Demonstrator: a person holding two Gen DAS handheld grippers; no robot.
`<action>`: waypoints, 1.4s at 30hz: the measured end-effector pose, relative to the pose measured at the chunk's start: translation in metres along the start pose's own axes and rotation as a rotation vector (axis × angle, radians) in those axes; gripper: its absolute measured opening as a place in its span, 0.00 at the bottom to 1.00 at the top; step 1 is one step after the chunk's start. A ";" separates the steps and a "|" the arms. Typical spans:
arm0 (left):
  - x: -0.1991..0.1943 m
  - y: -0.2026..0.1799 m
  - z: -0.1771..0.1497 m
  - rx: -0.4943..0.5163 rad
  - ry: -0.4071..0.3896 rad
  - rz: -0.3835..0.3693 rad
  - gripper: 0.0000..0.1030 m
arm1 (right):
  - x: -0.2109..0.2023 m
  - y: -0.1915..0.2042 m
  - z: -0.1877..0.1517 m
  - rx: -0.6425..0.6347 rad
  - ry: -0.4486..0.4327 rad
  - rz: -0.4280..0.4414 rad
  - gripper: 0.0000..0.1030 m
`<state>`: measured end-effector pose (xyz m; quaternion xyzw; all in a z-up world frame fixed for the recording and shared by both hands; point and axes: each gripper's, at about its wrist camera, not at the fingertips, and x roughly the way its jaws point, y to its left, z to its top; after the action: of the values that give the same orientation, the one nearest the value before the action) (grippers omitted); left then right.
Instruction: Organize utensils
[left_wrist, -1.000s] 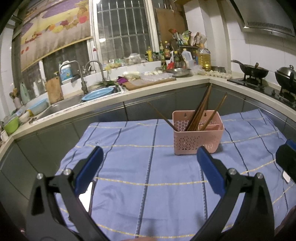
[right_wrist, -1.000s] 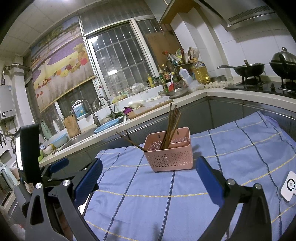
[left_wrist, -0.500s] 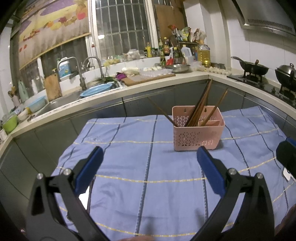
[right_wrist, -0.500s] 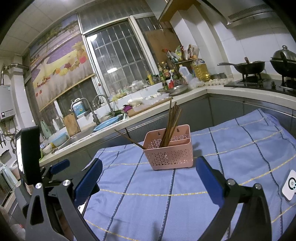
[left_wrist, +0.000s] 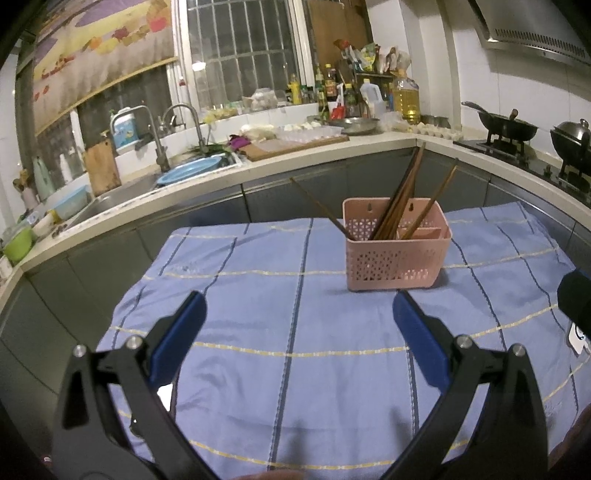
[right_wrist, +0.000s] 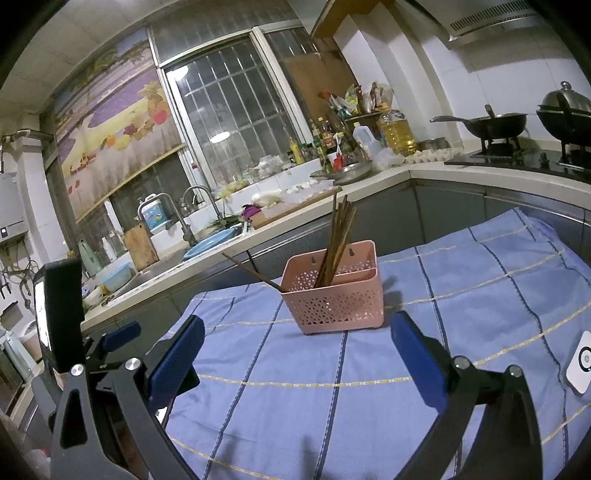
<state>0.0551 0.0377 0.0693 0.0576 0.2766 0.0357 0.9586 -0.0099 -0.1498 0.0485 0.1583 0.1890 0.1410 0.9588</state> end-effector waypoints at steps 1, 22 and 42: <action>0.001 0.000 0.000 0.001 0.002 0.000 0.94 | 0.000 -0.001 0.000 0.002 0.003 0.000 0.96; 0.022 -0.004 -0.006 0.016 0.064 -0.028 0.94 | 0.011 -0.008 0.005 0.034 0.050 -0.013 0.96; 0.034 -0.010 -0.010 0.024 0.100 -0.037 0.94 | 0.020 -0.017 0.003 0.055 0.079 -0.017 0.96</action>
<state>0.0792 0.0324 0.0414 0.0619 0.3254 0.0174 0.9434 0.0131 -0.1596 0.0390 0.1772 0.2319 0.1338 0.9470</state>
